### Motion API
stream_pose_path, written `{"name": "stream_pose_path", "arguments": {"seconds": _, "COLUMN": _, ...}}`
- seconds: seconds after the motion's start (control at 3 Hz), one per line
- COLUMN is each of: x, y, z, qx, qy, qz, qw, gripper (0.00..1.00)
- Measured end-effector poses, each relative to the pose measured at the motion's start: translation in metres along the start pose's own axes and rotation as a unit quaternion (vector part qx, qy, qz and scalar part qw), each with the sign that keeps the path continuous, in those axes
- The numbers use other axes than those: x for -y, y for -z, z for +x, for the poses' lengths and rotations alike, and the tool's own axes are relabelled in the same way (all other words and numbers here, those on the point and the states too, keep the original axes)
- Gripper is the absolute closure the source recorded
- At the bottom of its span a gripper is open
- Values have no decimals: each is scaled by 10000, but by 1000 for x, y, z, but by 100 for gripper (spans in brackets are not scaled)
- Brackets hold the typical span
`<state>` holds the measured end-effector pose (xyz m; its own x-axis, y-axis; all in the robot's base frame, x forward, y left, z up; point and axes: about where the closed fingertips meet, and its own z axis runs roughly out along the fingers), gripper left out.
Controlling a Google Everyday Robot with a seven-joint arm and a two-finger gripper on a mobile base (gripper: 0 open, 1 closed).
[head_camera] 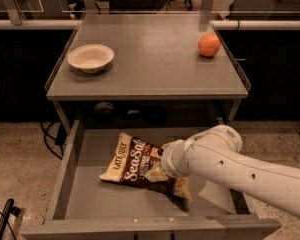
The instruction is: Pick brown chip bag from top drawer and place on counter
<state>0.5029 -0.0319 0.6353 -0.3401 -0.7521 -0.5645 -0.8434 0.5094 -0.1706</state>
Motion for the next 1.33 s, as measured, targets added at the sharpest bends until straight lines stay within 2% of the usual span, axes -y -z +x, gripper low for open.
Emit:
{"name": "stream_pose_path", "arguments": {"seconds": 0.67, "x": 0, "y": 0, "z": 0, "qx": 0, "qy": 0, "qz": 0, "qw": 10000, "gripper": 89}}
{"name": "stream_pose_path", "arguments": {"seconds": 1.0, "x": 0, "y": 2, "z": -1, "qx": 0, "qy": 0, "qz": 0, "qw": 10000, "gripper": 100}}
{"name": "stream_pose_path", "arguments": {"seconds": 1.33, "x": 1, "y": 4, "z": -3, "qx": 1, "qy": 1, "qz": 2, "qw": 10000, "gripper": 100}}
